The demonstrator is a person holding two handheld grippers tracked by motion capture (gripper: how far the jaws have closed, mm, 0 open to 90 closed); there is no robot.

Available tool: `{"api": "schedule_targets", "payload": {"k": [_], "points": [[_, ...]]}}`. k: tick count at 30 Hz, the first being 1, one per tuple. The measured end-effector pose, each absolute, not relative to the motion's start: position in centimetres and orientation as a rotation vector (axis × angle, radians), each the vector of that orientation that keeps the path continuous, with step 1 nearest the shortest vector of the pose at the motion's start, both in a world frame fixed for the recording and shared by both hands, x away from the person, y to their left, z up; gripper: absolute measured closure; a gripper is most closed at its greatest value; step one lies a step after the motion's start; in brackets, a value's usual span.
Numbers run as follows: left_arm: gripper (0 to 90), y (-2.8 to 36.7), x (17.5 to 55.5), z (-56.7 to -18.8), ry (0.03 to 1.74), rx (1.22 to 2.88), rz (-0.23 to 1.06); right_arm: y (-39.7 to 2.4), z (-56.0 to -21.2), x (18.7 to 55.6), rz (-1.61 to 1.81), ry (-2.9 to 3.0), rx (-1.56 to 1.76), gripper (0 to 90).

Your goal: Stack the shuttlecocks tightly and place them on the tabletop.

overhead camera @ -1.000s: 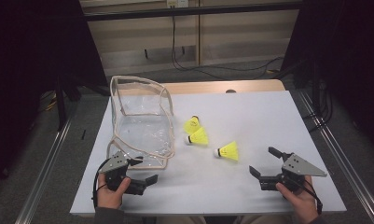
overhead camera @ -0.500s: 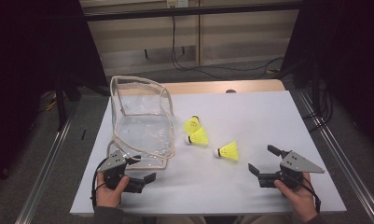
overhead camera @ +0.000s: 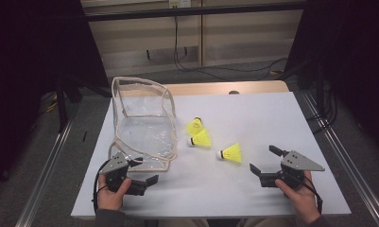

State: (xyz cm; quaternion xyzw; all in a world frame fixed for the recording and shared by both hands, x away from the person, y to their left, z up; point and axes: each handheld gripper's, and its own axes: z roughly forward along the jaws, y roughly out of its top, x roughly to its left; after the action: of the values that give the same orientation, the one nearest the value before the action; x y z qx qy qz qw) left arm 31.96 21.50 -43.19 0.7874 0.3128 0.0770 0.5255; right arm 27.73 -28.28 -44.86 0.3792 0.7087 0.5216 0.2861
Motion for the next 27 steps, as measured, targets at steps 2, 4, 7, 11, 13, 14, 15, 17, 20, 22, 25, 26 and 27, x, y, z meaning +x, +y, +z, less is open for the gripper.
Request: {"api": "schedule_targets", "payload": {"k": [2,4,7,11,13,14,15,17,20,22,25,26,27], "points": [[3.7,21.5,32.0,-43.2,0.749,1.882,0.185,-28.2,-44.9,27.8,1.390,1.899,1.018,2.9],[3.7,21.5,32.0,-43.2,0.747,1.881,0.185,-28.0,-44.9,27.9,1.382,1.914,1.022,2.9],[3.7,21.5,31.9,-43.2,0.757,1.876,0.187,-27.9,-44.9,28.1,1.372,1.923,1.018,2.9],[3.7,21.5,31.9,-43.2,0.748,1.880,0.188,-27.8,-44.8,28.4,1.366,1.929,1.020,2.9],[3.7,21.5,31.9,-43.2,0.747,1.887,0.191,-27.8,-44.8,28.5,1.364,1.930,1.020,2.9],[3.7,21.5,31.9,-43.2,0.746,1.887,0.191,-27.7,-44.8,28.5,1.365,1.933,1.021,2.9],[3.7,21.5,32.0,-43.2,0.747,1.887,0.191,-27.7,-44.9,28.6,1.370,1.933,1.018,2.9],[3.7,21.5,32.0,-43.2,0.748,1.889,0.191,-27.6,-44.9,28.7,1.361,1.941,1.018,2.9],[3.7,21.5,32.0,-43.2,0.746,1.887,0.191,-27.5,-44.9,28.9,1.353,1.949,1.016,2.9],[3.7,21.5,32.0,-43.2,0.747,1.888,0.192,-27.4,-44.9,29.0,1.352,1.950,1.019,3.0],[3.7,21.5,32.0,-43.2,0.744,1.891,0.188,-27.4,-44.9,29.2,1.351,1.954,1.024,3.1],[3.7,21.5,32.0,-43.2,0.746,1.890,0.186,-27.3,-44.9,29.3,1.350,1.958,1.022,3.2],[3.7,21.5,32.0,-43.2,0.747,1.889,0.186,-27.3,-44.9,29.3,1.349,1.961,1.021,3.2]]}}
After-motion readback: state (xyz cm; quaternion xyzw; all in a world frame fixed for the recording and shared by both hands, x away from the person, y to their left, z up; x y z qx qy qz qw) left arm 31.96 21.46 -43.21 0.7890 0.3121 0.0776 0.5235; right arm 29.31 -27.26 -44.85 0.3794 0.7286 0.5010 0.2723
